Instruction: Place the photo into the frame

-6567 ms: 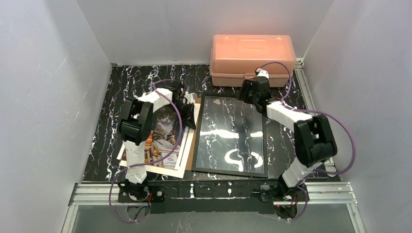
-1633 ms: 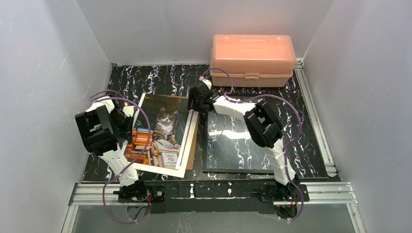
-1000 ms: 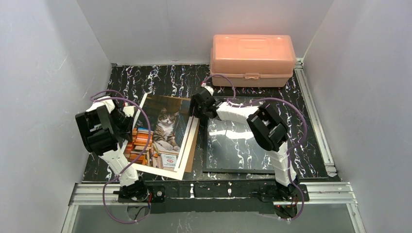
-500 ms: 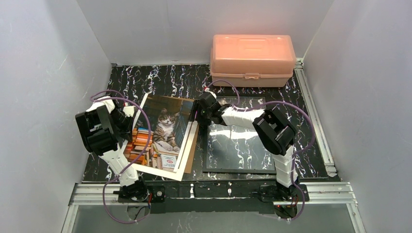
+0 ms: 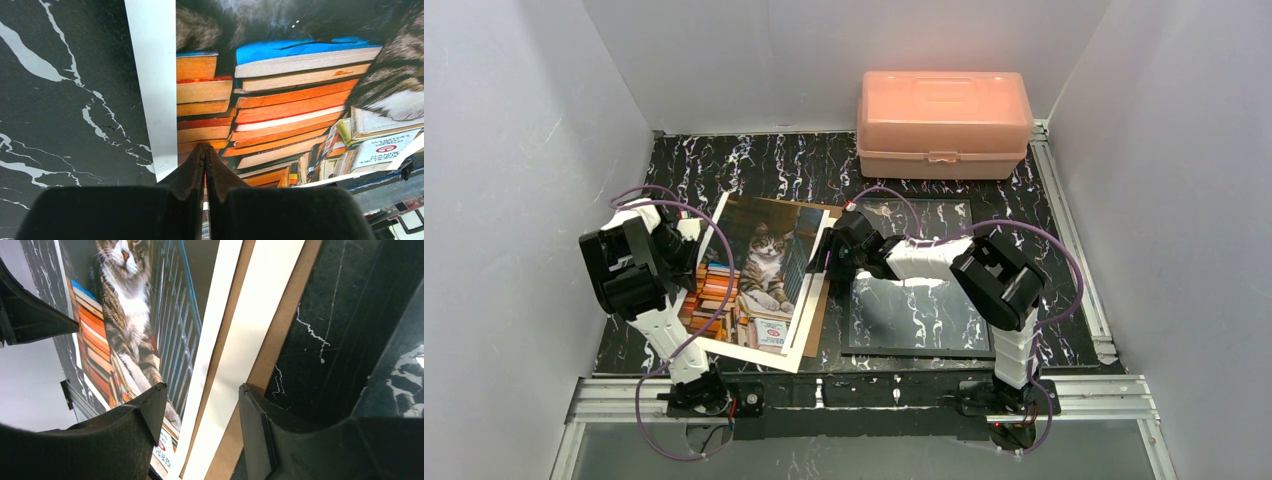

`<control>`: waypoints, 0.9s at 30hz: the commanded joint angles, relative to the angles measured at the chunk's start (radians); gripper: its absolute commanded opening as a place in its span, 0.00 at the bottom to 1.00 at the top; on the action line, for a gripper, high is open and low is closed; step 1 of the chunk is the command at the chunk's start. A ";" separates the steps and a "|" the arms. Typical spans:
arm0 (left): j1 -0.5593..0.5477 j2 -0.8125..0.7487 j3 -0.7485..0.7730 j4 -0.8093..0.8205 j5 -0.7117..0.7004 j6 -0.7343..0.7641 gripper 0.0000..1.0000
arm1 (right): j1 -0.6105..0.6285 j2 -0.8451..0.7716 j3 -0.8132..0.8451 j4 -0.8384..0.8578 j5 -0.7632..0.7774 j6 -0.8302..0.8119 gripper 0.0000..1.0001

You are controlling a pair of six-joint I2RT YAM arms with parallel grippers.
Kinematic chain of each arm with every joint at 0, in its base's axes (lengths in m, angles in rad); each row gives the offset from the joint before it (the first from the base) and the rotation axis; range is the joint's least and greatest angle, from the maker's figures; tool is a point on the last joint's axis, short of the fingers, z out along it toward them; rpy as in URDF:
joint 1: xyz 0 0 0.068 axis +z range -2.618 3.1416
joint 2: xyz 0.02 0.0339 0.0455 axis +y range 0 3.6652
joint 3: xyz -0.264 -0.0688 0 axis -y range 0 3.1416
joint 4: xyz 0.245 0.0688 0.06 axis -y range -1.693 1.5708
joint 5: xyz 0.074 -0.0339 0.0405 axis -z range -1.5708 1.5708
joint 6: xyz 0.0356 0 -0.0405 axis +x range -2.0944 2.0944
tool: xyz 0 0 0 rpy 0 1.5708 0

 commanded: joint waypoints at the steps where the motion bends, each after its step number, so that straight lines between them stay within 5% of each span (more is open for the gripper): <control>1: -0.015 0.047 -0.032 0.029 0.040 0.012 0.00 | 0.006 -0.015 -0.019 0.047 -0.017 0.033 0.63; 27: -0.015 0.060 -0.044 0.040 0.043 0.020 0.00 | 0.012 -0.044 -0.047 0.032 0.004 0.082 0.62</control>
